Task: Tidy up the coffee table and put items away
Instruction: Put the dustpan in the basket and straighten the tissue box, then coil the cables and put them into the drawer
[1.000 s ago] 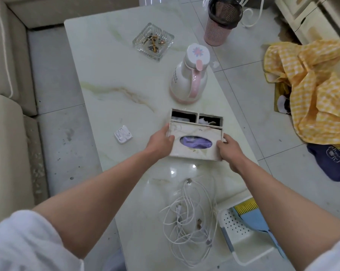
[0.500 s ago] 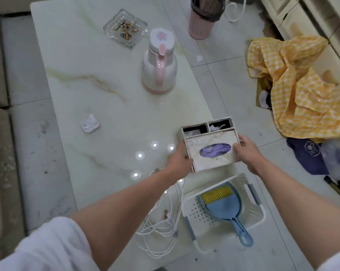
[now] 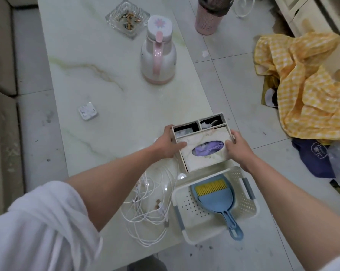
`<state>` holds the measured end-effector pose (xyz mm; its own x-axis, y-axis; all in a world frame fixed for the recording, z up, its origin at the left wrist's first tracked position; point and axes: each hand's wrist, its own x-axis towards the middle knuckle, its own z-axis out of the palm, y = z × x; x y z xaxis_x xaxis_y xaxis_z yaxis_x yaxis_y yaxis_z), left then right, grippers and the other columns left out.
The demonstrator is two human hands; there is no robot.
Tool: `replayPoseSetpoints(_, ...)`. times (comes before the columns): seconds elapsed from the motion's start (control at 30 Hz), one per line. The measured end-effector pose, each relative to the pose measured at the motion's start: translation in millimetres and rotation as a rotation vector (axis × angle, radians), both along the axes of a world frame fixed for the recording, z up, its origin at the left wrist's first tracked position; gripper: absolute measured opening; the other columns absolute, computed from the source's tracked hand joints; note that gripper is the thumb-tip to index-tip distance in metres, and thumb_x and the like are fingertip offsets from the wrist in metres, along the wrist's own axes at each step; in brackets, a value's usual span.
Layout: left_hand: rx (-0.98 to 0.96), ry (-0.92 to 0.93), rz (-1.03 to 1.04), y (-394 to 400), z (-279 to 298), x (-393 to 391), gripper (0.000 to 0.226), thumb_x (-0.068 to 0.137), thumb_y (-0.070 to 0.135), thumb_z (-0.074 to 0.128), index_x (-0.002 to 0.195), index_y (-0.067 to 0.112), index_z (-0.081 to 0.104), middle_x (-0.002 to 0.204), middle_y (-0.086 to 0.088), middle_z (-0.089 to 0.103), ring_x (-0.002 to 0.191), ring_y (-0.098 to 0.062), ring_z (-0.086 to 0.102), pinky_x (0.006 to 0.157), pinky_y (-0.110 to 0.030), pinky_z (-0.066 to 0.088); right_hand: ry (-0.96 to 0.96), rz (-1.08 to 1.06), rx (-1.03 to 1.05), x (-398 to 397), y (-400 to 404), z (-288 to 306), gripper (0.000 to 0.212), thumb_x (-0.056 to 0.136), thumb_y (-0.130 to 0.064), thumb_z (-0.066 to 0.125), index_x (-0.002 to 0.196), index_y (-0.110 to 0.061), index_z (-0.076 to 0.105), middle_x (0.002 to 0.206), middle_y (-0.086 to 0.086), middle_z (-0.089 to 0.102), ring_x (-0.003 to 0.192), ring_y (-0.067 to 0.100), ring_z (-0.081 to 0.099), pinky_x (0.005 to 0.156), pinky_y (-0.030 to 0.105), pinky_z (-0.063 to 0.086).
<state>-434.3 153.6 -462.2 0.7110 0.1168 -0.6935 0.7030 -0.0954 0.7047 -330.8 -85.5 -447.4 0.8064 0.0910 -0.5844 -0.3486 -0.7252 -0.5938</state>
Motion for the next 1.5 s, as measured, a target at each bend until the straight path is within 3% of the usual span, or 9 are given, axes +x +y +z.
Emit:
replayPoseSetpoints(0.17, 0.053, 0.039, -0.116, 14.8, 3.5, -16.5, 0.083, 0.088, 0.041, 0.069, 0.152, 0.033, 0.018, 0.126, -0.003, 0.062, 0.089, -0.025, 0.066, 0.077, -0.043, 0.06, 0.029, 0.131, -0.067, -11.6, 0.5, 0.2, 0.05, 0.098, -0.013, 0.039, 0.147, -0.023, 0.034, 0.132, 0.002, 0.055, 0.111, 0.022, 0.053, 0.096, 0.037, 0.044)
replayPoseSetpoints(0.3, 0.208, 0.064, -0.263, 46.6, 19.8, -14.7, 0.077, 0.089, 0.06, 0.059, 0.155, 0.035, 0.026, 0.139, -0.005, 0.054, 0.108, -0.029, 0.066, 0.091, -0.039, 0.057, 0.033, 0.111, -0.115, -12.4, 2.8, 10.0, 0.057, 0.099, -0.018, 0.045, 0.153, -0.018, 0.026, 0.148, 0.014, 0.048, 0.13, 0.031, 0.049, 0.108, 0.045, 0.04)
replayPoseSetpoints(0.4, 0.325, 0.067, -0.226, 77.0, 36.1, -29.5, 0.068, 0.09, 0.06, 0.057, 0.15, 0.032, 0.039, 0.131, -0.007, 0.062, 0.114, -0.026, 0.062, 0.103, -0.036, 0.046, -0.169, 0.071, -0.118, -22.1, 27.2, 32.3, 0.054, 0.099, -0.021, 0.046, 0.151, -0.018, 0.032, 0.151, 0.012, 0.044, 0.135, 0.031, 0.045, 0.106, 0.041, 0.037)
replayPoseSetpoints(0.53, 0.293, 0.129, -0.168, 105.6, 57.2, -62.4, 0.06, 0.091, 0.054, 0.059, 0.145, 0.031, 0.047, 0.122, -0.01, 0.065, 0.11, -0.028, 0.063, 0.099, -0.037, 0.05, -0.347, 0.201, -0.036, -46.0, 77.5, 61.0, 0.048, 0.098, -0.019, 0.049, 0.145, -0.018, 0.042, 0.146, 0.005, 0.046, 0.13, 0.022, 0.046, 0.099, 0.03, 0.036)
replayPoseSetpoints(0.7, 0.284, 0.119, -0.147, 160.8, 94.6, -79.8, 0.048, 0.093, 0.054, 0.055, 0.136, 0.033, 0.058, 0.119, -0.005, 0.066, 0.101, -0.023, 0.067, 0.091, -0.035, 0.055, -0.203, 0.374, 0.06, -71.4, 145.9, 86.7, 0.042, 0.099, -0.023, 0.052, 0.141, -0.018, 0.049, 0.142, 0.004, 0.053, 0.126, 0.021, 0.051, 0.101, 0.031, 0.039)
replayPoseSetpoints(1.0, 0.346, 0.078, -0.289, 266.4, 81.6, -101.3, 0.042, 0.096, 0.051, 0.052, 0.132, 0.032, 0.06, 0.121, 0.001, 0.067, 0.102, -0.018, 0.063, 0.095, -0.031, 0.05, -0.019, 0.301, -0.056, -108.7, 245.8, 69.7, 0.04, 0.096, -0.033, 0.056, 0.132, -0.019, 0.057, 0.129, 0.008, 0.064, 0.116, 0.02, 0.059, 0.095, 0.032, 0.045)
replayPoseSetpoints(1.1, 0.33, 0.04, -0.325, 308.8, 67.0, -105.6, 0.042, 0.096, 0.049, 0.053, 0.134, 0.031, 0.059, 0.118, 0.003, 0.067, 0.099, -0.015, 0.062, 0.085, -0.025, 0.045, 0.026, 0.24, -0.116, -121.1, 282.4, 53.5, 0.044, 0.096, -0.038, 0.055, 0.135, -0.019, 0.055, 0.132, 0.009, 0.061, 0.116, 0.022, 0.059, 0.088, 0.029, 0.042)
replayPoseSetpoints(1.23, 0.332, 0.016, -0.413, 374.8, 61.4, -106.9, 0.043, 0.096, 0.046, 0.055, 0.135, 0.028, 0.058, 0.103, 0.009, 0.064, 0.086, -0.013, 0.061, 0.068, -0.021, 0.044, 0.082, 0.11, -0.16, -138.6, 330.3, 38.3, 0.047, 0.096, -0.035, 0.056, 0.138, -0.013, 0.052, 0.135, 0.015, 0.058, 0.117, 0.029, 0.058, 0.095, 0.035, 0.045)
replayPoseSetpoints(1.5, 0.535, -0.02, -0.619, 416.5, 73.6, -55.8, 0.056, 0.091, 0.038, 0.063, 0.144, 0.028, 0.048, 0.13, -0.008, 0.06, 0.119, -0.022, 0.059, 0.095, -0.032, 0.049, 0.087, 0.036, -0.328, -165.0, 326.5, 50.5, 0.045, 0.093, -0.036, 0.061, 0.133, -0.015, 0.055, 0.13, 0.011, 0.062, 0.117, 0.028, 0.059, 0.087, 0.032, 0.043)
